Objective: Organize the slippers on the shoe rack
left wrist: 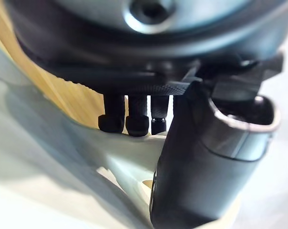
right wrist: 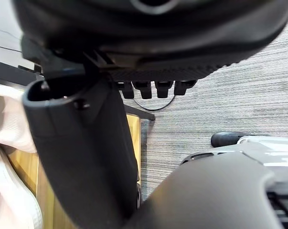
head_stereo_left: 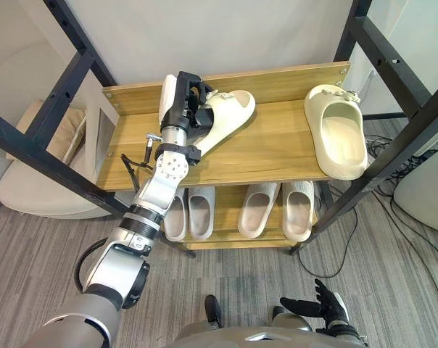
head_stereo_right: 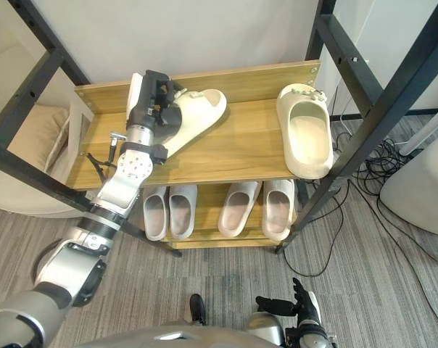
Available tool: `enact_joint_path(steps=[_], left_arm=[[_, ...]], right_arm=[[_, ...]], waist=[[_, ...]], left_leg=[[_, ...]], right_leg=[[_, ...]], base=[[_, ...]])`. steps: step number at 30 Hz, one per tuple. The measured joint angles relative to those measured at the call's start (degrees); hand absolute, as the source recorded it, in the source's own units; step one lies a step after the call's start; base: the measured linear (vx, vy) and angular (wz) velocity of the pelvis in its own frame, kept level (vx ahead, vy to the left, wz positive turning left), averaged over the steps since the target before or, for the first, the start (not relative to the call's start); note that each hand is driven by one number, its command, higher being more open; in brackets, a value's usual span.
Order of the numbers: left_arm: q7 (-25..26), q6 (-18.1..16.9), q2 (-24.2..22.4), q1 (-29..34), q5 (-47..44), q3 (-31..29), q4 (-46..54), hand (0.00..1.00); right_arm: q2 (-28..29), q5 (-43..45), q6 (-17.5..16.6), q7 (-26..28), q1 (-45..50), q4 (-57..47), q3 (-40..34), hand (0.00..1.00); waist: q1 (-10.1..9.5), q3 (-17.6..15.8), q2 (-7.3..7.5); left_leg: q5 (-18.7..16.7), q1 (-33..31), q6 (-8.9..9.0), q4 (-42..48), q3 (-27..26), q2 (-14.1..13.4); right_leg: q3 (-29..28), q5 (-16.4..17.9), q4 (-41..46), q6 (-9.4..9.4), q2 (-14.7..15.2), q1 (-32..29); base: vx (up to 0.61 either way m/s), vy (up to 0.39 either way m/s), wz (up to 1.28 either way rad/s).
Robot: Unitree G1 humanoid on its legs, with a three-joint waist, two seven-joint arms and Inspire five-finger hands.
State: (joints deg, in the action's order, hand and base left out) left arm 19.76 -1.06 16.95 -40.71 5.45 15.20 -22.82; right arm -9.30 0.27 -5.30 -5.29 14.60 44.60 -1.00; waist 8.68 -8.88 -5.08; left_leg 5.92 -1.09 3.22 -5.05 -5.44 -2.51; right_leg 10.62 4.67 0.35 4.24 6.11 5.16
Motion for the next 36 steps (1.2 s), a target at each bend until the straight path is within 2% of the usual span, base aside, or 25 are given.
enact_joint_path(steps=[4,9,17,18,23,36], left_arm=[[0.33,0.33,-1.77,-1.05,-0.08,1.10,0.00,0.00],[0.31,0.33,-3.80,-2.15,-0.28,2.59,0.00,0.00],[0.60,0.41,-7.40,-3.97,-0.24,5.41,0.04,0.00],[0.68,0.42,-7.48,-4.21,-0.18,5.97,0.04,1.00],[0.14,0.51,-9.81,-5.02,2.04,7.08,-0.04,1.00],[1.54,0.53,-10.66,-5.04,2.03,6.82,-1.40,1.00]], right_arm=[[-0.05,0.09,0.03,0.00,-0.14,0.00,0.17,1.00],[-0.14,1.12,0.03,-0.04,-0.44,-0.53,0.52,1.00],[-0.34,2.13,0.08,-0.05,-0.36,-0.70,0.71,1.00],[-0.34,2.16,0.08,-0.05,-0.36,-0.72,0.71,1.00],[-0.59,2.84,0.05,-0.05,-0.35,-1.14,1.11,1.00],[-1.29,4.35,0.04,-0.33,-0.37,-1.08,2.40,1.00]], waist=[[0.10,-0.23,0.07],[1.12,-1.12,0.06],[1.20,-1.88,0.08],[1.20,-1.88,0.08],[1.56,-2.19,-0.19],[1.72,-2.64,-0.17]], left_leg=[[0.20,0.01,-0.03,0.00,0.17,0.01],[0.41,0.19,-0.09,0.00,0.55,0.00],[0.51,0.53,-0.11,0.02,0.81,-0.04],[0.52,0.52,-0.13,0.02,0.81,-0.02],[0.67,0.59,-0.12,0.02,0.85,0.12],[0.96,0.99,0.22,0.00,1.53,-0.22]], right_leg=[[0.19,0.00,0.11,0.00,0.01,0.07],[0.59,0.00,0.22,0.00,0.00,0.41],[0.80,0.02,0.17,0.02,0.20,0.92],[0.80,0.02,0.18,0.03,0.21,0.91],[0.87,0.03,0.36,0.03,0.09,0.94],[1.86,0.05,0.39,0.01,0.01,1.78]], base=[[0.00,0.001,0.01],[-0.01,0.002,0.03],[-0.01,0.001,0.02],[0.00,0.000,0.00],[0.00,0.000,0.00],[-0.01,0.001,0.04]])
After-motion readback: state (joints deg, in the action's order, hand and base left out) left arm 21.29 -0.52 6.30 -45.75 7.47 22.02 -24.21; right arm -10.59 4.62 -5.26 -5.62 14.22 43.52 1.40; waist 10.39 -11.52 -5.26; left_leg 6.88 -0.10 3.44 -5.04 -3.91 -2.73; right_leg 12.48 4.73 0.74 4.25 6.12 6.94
